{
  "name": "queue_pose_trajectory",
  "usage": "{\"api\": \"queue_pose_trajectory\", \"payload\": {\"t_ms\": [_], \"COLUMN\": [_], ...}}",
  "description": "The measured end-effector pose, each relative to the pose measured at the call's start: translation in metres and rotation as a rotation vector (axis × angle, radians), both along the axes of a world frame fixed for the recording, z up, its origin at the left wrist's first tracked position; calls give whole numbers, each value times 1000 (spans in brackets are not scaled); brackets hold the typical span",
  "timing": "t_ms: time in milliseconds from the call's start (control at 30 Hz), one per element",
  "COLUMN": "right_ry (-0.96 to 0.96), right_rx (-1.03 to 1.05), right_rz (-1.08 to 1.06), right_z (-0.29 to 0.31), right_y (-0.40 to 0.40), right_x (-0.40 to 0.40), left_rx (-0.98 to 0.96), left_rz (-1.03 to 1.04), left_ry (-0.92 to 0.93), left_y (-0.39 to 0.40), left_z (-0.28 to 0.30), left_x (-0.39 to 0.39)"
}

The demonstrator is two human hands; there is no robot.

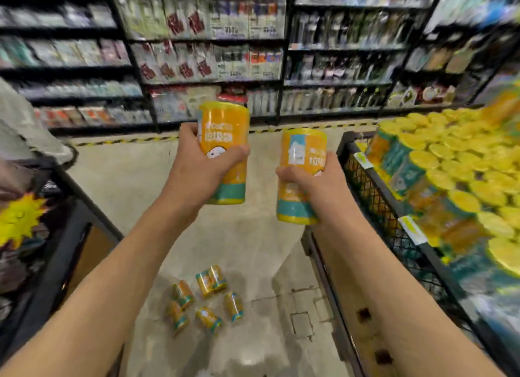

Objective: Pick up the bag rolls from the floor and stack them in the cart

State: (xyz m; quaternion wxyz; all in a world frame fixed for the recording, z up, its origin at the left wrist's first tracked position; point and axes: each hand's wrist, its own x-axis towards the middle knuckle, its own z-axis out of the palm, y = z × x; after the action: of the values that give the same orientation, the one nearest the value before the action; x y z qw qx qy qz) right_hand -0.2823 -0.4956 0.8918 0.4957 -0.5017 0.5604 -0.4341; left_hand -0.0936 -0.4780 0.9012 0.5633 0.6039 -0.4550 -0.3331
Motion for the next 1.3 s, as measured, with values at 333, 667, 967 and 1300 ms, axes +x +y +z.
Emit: {"api": "queue_pose_trajectory", "payload": {"t_ms": [333, 667, 967, 1300], "right_ry": [-110, -121, -103, 41], "right_rx": [-129, -200, -264, -318], "right_rz": [91, 14, -286, -960], "right_z": [110, 130, 133, 132], "right_y": [29, 31, 68, 182], "right_x": [-50, -110, -162, -170], "left_rx": [-180, -205, -206, -149], "left_rz": [-111, -195, -528, -1176], "left_ry": [-38, -35, 63, 148], "left_y": [39, 20, -4, 18], "left_z": [116, 123, 120, 115], "left_x": [-48, -112, -173, -250]}}
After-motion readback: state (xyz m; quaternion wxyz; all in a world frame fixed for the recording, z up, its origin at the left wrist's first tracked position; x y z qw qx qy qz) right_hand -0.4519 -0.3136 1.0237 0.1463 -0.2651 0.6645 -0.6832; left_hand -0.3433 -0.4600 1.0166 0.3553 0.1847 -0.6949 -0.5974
